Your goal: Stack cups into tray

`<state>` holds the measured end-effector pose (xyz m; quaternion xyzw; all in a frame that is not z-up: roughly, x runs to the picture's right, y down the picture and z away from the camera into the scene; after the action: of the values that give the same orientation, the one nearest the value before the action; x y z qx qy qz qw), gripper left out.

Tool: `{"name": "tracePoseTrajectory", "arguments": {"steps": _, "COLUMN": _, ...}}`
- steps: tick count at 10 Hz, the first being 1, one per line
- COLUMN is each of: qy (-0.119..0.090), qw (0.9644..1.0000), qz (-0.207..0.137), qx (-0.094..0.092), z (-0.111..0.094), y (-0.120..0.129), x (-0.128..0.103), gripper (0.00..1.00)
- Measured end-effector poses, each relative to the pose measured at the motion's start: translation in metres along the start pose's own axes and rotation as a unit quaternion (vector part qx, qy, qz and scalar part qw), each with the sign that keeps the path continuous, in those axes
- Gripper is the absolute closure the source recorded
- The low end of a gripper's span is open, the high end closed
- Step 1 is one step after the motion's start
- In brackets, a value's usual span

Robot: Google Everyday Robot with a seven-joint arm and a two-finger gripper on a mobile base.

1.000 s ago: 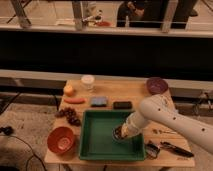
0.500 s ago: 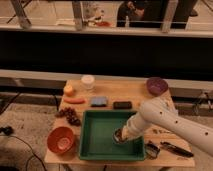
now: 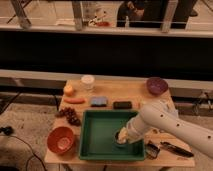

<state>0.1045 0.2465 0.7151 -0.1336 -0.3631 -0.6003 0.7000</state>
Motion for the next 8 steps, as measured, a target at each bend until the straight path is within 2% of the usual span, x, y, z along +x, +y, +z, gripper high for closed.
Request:
{"name": "tracePoseTrajectory", "arguments": {"steps": 6, "qy": 0.0, "qw": 1.0, "qz": 0.005, "qx": 0.003, "z": -0.002, "y": -0.001, "x": -0.016, "gripper": 0.4}}
{"name": "tracePoseTrajectory", "arguments": {"steps": 8, "qy": 0.0, "qw": 1.0, "qz": 0.008, "qx": 0.004, "z": -0.004, "y": -0.002, "x": -0.021, "gripper": 0.39}}
